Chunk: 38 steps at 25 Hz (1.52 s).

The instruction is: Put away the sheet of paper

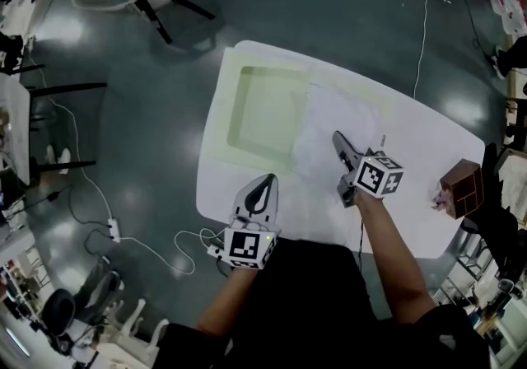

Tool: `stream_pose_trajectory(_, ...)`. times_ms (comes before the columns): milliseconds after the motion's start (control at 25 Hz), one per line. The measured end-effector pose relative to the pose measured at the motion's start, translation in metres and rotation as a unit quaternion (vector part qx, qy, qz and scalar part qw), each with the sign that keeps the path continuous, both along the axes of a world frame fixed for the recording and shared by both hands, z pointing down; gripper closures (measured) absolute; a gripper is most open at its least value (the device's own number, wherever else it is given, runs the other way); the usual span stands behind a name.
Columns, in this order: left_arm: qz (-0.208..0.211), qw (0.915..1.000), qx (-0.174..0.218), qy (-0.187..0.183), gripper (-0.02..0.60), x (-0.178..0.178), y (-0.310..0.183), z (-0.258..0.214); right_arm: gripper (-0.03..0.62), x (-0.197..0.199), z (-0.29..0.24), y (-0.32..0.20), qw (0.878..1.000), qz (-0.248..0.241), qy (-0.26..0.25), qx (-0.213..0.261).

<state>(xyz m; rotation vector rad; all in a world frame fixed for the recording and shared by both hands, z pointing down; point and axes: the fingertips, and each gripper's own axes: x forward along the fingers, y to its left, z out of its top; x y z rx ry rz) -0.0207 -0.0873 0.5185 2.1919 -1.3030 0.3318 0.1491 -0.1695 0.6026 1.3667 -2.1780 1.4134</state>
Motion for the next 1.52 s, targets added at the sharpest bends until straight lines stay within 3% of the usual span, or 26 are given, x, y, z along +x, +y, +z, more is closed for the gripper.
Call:
stream_pose_trajectory(520,-0.005,1.0000,-0.003,-0.003,0.578,-0.013,0.006,0.006,0.594,-0.018,0.039,-0.012,0.999,-0.036,0.023,-0.030)
stream_pose_trajectory(920,-0.036,0.9991,-0.020,0.000,0.578,-0.043,0.009,0.015,0.594,-0.029,0.062,-0.028,0.998,-0.003,-0.018,-0.066)
stream_pose_trajectory(1360,-0.007,0.9997,-0.021,-0.010,0.578,-0.049,0.013,0.017,0.594,-0.061,0.075,-0.044,0.996,-0.037,-0.008,-0.075)
stream_pose_trajectory(1520,-0.015,0.9995,-0.028,-0.005,0.578,-0.051,0.014,0.022,0.594,-0.068,0.078,-0.046,0.995,-0.031,-0.025,-0.087)
